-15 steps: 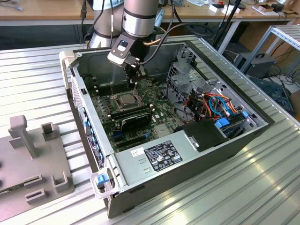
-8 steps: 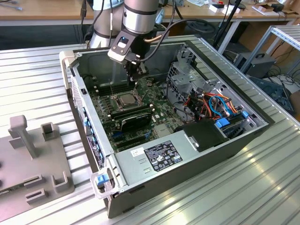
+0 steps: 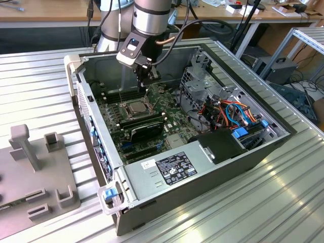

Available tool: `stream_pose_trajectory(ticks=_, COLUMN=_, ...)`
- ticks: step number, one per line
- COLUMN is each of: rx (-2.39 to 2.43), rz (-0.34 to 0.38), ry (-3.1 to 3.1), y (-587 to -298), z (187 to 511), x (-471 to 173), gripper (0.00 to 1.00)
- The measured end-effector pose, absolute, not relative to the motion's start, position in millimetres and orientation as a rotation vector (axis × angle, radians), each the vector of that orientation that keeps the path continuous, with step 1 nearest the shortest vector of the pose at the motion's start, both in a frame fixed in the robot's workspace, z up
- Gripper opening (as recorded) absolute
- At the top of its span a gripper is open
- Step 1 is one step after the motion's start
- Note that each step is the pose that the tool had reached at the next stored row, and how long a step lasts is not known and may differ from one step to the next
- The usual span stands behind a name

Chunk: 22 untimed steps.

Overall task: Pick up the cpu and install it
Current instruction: 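Close the cpu cover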

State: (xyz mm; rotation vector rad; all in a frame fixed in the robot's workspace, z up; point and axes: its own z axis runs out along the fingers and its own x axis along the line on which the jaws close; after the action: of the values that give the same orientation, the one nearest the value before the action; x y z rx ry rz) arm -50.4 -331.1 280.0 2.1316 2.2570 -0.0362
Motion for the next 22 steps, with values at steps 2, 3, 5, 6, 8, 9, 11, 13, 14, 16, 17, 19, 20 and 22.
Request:
stream_pose_trajectory(ticks=2, rx=2.132, rz=-0.036, ry=2.257, y=-331.1, z=280.3, x=-50.4, gripper=0.11)
stream_pose_trajectory(ticks=3, rx=2.132, rz=-0.037, ry=2.257, y=-331.1, z=280.4, x=-50.4, gripper=0.11)
stream_pose_trajectory(ticks=5, rx=2.132, rz=-0.037, ry=2.257, y=-331.1, z=280.5, x=-50.4, gripper=0.11)
stream_pose_trajectory(ticks=6, rx=2.132, rz=-0.036, ry=2.257, y=-331.1, z=280.5, x=-50.4, gripper=0.11)
stream_pose_trajectory(ticks=8, rx=2.132, rz=-0.037, ry=2.257, y=-331.1, z=280.7, x=-50.4, gripper=0.11)
stream_pose_trajectory(ticks=9, rx=2.132, rz=-0.037, ry=2.257, y=-331.1, z=280.8, x=-50.4, gripper=0.11)
stream_pose_trajectory(ticks=11, rx=2.132, rz=-0.037, ry=2.257, y=-331.1, z=281.0, x=-50.4, gripper=0.11)
stream_pose_trajectory(ticks=13, rx=2.132, rz=-0.037, ry=2.257, y=-331.1, z=281.1, x=-50.4, gripper=0.11)
stream_pose_trajectory(ticks=14, rx=2.132, rz=-0.037, ry=2.257, y=-331.1, z=281.2, x=-50.4, gripper=0.11)
stream_pose_trajectory(ticks=16, rx=2.132, rz=-0.037, ry=2.257, y=-331.2, z=281.3, x=-50.0, gripper=0.11)
stream_pose_trajectory(ticks=17, rx=2.132, rz=-0.037, ry=2.257, y=-331.2, z=281.3, x=-49.5, gripper=0.11)
stream_pose_trajectory(ticks=19, rx=2.132, rz=-0.037, ry=2.257, y=-331.2, z=281.2, x=-47.0, gripper=0.11)
stream_pose_trajectory(ticks=20, rx=2.132, rz=-0.037, ry=2.257, y=-331.2, z=281.2, x=-44.7, gripper=0.11)
stream_pose_trajectory(ticks=22, rx=2.132, rz=-0.037, ry=2.257, y=-331.2, z=281.2, x=-42.3, gripper=0.11)
